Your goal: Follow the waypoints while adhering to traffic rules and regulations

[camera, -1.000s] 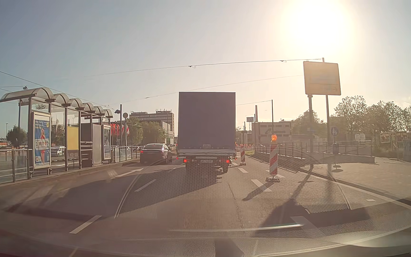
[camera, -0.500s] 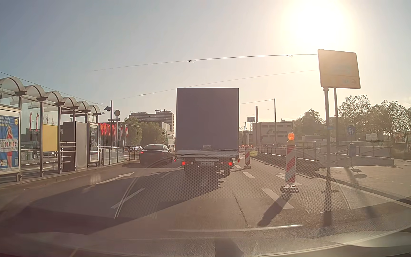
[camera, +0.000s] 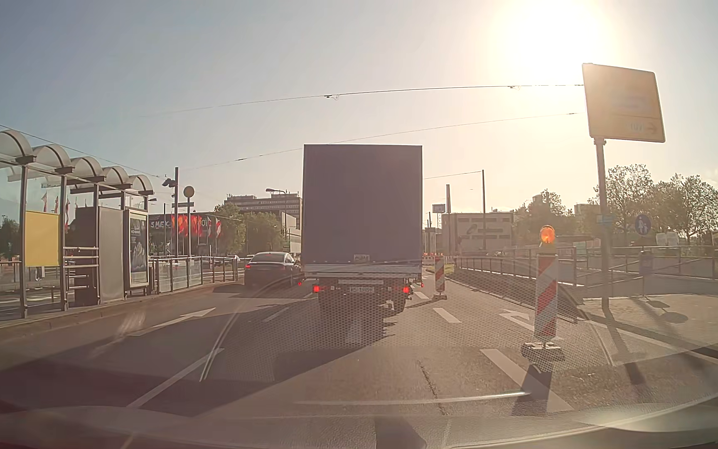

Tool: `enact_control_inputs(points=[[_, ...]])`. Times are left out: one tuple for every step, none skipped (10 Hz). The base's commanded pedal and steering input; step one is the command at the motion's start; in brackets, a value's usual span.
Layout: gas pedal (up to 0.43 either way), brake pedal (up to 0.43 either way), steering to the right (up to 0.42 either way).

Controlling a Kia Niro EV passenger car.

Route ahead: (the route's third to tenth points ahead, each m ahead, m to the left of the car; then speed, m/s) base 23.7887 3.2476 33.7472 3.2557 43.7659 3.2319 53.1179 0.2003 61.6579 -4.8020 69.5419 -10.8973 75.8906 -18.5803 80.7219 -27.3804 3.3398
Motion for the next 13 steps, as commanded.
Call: enact_control_inputs(points=[[0.0,0.0,0.0],[0.0,0.0,0.001],[0.0,0.0,0.001],[0.0,0.0,0.002],[0.0,0.0,0.004],[0.0,0.0,0.008],[0.0,0.0,0.008],[0.0,0.0,0.008],[0.0,0.0,0.008],[0.0,0.0,0.008],[0.0,0.0,0.008],[0.0,0.0,0.008],[0.0,0.0,0.008]])
